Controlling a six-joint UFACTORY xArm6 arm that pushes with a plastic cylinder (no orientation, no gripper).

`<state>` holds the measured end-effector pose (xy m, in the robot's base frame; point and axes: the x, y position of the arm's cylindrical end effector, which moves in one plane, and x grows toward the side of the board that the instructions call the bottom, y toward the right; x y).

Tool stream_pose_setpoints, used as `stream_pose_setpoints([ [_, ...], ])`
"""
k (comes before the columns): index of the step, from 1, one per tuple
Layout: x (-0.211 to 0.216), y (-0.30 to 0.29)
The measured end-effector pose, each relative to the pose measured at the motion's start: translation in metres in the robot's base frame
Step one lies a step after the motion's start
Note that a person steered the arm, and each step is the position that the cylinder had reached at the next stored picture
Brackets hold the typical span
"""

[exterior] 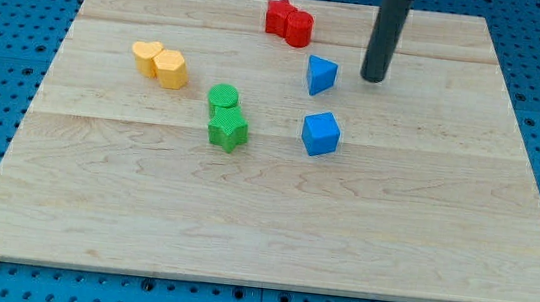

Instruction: Push the blue triangle and blue cube to the center

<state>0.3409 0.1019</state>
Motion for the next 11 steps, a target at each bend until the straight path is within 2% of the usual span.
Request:
stream_pose_setpoints([
  [1,0.012,-0.033],
  [2,0.012,-0.002],
  [3,0.044,0.088],
  [4,0.133,0.083],
  [5,0.138,0.021],
  [6,0.122,-0.040],
  [7,0.080,-0.070],
  [8,0.067,-0.090],
  [9,0.054,-0.049],
  [10,0.037,-0.043],
  [11,0.037,-0.079],
])
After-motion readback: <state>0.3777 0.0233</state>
